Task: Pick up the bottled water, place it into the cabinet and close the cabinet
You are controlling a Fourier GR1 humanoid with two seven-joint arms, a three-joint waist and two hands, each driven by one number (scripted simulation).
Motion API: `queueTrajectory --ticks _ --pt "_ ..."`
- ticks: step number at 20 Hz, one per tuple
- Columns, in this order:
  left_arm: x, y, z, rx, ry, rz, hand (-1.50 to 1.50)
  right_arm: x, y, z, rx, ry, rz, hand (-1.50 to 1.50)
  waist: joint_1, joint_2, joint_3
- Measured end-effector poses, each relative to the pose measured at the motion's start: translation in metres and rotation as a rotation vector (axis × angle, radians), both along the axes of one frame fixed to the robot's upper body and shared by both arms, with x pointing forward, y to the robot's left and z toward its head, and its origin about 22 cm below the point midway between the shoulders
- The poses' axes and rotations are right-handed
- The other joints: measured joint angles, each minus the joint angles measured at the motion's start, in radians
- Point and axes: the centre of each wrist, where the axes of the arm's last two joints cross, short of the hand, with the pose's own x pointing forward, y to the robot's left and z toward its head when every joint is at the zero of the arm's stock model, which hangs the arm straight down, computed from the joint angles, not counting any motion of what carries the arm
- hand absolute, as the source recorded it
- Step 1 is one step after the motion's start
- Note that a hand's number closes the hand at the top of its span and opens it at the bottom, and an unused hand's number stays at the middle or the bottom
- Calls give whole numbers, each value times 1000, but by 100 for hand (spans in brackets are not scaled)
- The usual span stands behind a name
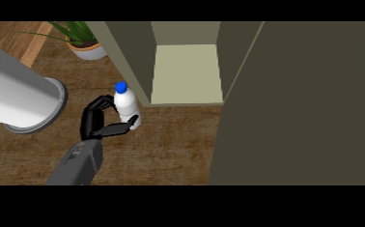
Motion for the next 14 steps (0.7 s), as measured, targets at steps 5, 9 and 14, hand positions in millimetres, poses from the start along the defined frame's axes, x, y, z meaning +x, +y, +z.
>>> queueTrajectory --ticks 5,9,14 --pt "2 -25 0 31 -62 -99 150 -1 -3 -1 -5 6 -15 -150 6 -3 1" --pt "-5 -48 -3 13 -92 -200 150 -2 -3 -4 -3 9 -15 -150 11 -6 1" --pt "6 -67 17 -62 -119 -261 150 -2 -4 -4 -5 6 -25 -150 15 -8 2"
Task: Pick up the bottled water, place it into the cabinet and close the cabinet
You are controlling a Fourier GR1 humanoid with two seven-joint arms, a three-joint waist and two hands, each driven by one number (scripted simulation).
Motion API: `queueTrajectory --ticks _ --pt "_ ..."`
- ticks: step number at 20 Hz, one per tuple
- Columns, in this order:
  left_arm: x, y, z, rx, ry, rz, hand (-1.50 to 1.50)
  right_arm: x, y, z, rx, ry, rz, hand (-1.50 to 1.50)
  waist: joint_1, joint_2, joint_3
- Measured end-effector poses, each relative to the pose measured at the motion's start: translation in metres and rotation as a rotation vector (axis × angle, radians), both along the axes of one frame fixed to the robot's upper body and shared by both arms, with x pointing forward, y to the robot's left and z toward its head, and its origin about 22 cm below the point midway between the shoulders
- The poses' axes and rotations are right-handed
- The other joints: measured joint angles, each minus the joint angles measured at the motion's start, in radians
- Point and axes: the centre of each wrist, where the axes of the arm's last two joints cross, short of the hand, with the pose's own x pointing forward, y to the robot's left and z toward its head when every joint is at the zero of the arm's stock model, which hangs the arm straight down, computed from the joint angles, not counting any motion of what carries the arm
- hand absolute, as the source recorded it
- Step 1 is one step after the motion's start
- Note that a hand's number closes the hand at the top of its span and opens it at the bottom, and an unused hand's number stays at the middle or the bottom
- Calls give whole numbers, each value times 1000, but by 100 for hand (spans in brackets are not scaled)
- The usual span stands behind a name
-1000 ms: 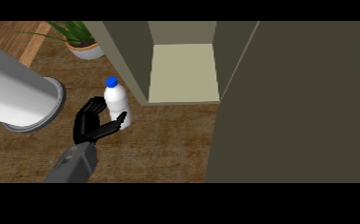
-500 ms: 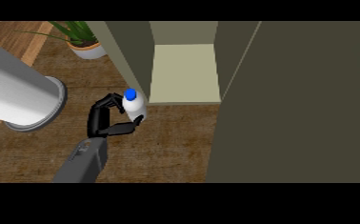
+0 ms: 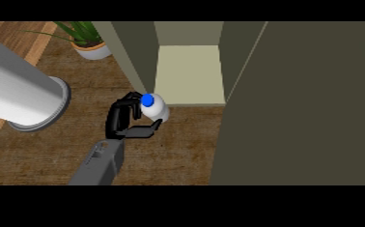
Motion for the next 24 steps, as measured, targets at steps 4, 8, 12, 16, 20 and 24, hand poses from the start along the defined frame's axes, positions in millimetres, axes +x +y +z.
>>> queueTrajectory --ticks 4,8,12,16,20,24 --pt "-1 -17 13 -48 33 -18 150 1 -1 2 -5 -2 -4 -150 -1 1 -1" --pt "0 -38 35 -81 43 -29 150 0 -2 -1 -1 1 -6 -150 -1 1 -1" --pt "2 -63 63 -98 55 -42 150 2 1 -3 16 -9 -6 -150 -1 3 -1" --pt "16 -90 99 -93 31 -45 150 -2 0 -4 13 -4 -4 -150 -8 3 0" --pt "25 -109 119 -64 33 -36 150 -4 -2 -5 6 -7 -2 -150 -12 5 0" --pt "35 -119 124 -26 54 -13 150 -5 -3 -6 12 2 -12 -150 -13 6 -1"
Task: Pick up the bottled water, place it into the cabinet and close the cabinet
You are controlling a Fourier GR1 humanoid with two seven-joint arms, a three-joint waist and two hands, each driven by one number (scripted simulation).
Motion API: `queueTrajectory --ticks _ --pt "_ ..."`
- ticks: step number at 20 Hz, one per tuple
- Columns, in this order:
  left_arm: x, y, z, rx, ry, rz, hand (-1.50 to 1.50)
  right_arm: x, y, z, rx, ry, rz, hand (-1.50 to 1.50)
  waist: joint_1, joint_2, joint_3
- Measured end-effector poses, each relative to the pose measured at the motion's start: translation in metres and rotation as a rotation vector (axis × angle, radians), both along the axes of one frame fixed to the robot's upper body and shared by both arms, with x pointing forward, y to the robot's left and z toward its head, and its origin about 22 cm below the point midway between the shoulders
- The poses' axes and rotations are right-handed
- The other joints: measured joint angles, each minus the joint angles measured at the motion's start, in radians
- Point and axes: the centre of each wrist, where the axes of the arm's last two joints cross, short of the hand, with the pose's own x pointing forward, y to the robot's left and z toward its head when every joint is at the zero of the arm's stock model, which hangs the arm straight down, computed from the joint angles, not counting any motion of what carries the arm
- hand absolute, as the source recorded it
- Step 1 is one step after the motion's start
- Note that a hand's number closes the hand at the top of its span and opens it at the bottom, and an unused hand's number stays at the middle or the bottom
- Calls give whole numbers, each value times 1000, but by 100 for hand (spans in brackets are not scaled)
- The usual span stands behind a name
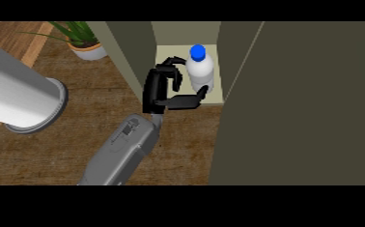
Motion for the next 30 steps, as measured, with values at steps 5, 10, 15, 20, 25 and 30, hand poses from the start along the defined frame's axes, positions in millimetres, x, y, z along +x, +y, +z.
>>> queueTrajectory --ticks 5,10,15,20,25,30 --pt "16 -6 7 -8 49 43 150 -1 -4 -2 -16 -6 -4 -150 -7 2 0" --pt "33 -6 8 -1 91 96 150 -3 -9 -6 -23 -7 -11 -150 -12 4 0" --pt "45 -5 6 44 100 172 150 -4 -9 -8 -24 -4 -4 -150 -21 6 0" --pt "58 3 0 104 98 243 150 -6 -14 -11 -32 -12 -9 -150 -27 9 0" --pt "69 7 2 162 86 303 150 -4 -16 -12 -37 -28 -2 -150 -39 14 0" --pt "72 15 -5 230 60 340 -150 -2 -19 -13 -40 -45 3 -150 -44 18 0"
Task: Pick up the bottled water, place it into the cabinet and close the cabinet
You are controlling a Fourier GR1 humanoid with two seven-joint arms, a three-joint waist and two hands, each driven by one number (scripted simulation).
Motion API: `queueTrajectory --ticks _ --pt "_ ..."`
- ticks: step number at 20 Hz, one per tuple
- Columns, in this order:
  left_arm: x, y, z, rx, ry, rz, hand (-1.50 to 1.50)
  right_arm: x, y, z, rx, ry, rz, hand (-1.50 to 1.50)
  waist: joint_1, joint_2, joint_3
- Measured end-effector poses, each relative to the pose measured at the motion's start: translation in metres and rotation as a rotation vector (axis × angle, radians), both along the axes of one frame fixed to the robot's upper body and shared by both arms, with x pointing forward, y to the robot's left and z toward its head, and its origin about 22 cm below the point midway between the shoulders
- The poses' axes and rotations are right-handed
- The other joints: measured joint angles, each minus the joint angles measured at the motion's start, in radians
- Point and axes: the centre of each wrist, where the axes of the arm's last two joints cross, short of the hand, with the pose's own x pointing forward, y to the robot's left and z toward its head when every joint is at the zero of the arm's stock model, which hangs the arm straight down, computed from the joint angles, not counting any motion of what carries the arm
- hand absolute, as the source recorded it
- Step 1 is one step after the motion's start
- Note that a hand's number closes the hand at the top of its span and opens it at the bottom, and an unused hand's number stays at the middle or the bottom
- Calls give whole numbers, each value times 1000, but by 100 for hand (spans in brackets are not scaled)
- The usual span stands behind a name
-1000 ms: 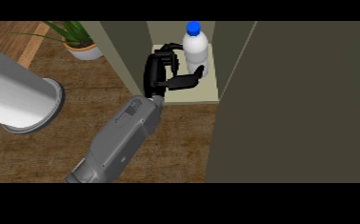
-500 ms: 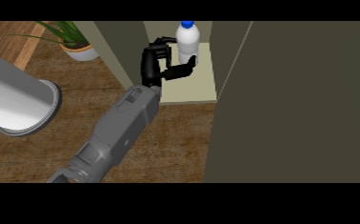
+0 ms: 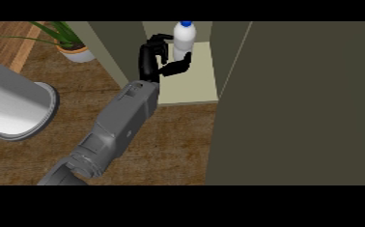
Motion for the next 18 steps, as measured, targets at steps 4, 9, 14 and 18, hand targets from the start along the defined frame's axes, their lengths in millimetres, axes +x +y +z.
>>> queueTrajectory --ticks 4,9,14,18 --pt "7 5 6 35 11 1 -150 -3 0 -1 5 3 8 -150 -6 2 0" --pt "10 5 9 28 9 0 -150 -2 -2 -2 0 -3 14 -150 -9 5 0" --pt "12 11 9 2 0 -5 -150 -1 -4 0 -10 -12 16 -150 -15 9 -1" --pt "12 8 9 -8 -7 -19 -150 -1 -3 -1 0 -13 20 -150 -14 8 -1"
